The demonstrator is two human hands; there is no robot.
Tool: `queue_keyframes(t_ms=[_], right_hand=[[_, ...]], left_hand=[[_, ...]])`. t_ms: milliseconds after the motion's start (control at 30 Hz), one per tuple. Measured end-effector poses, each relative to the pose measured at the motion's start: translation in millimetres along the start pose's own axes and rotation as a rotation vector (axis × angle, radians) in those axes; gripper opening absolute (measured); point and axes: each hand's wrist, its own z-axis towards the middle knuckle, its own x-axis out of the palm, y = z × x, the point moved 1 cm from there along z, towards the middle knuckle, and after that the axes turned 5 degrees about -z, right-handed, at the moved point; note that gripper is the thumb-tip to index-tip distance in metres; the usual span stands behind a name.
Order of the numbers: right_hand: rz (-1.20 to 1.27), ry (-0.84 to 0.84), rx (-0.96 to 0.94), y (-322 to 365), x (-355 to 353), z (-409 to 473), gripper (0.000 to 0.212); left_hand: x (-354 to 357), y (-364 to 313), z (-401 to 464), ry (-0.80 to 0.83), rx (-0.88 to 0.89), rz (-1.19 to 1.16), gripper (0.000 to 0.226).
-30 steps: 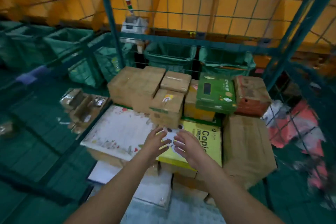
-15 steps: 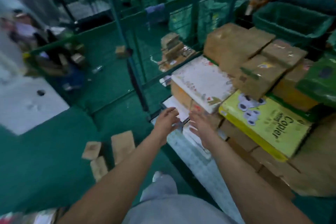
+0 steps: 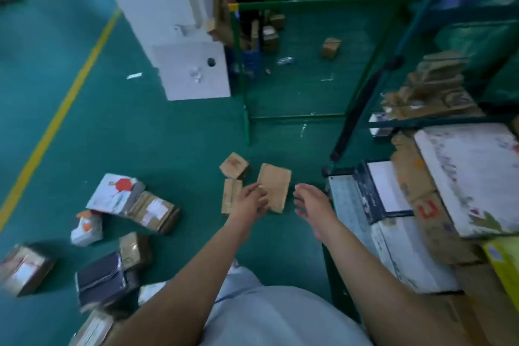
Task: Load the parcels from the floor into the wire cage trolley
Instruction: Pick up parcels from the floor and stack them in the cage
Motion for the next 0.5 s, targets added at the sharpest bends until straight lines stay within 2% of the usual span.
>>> queue_keyframes(t_ms=[233,367,500], right_hand=[[-0.024,0.080,0.086,20,128,57,0.008],[-0.007,0.078,0.148,20,165,88,0.009],[0.022,0.052,0.199,21,174,124,0.012]], left_hand=[[-123,-55,52,-0.197,-0.025,-0.123,0.011],[-156,-75,82,-0.219,-0.046,-0.057,0.006],[-168,-87,126,-0.177,-0.089,0.070,0.013]])
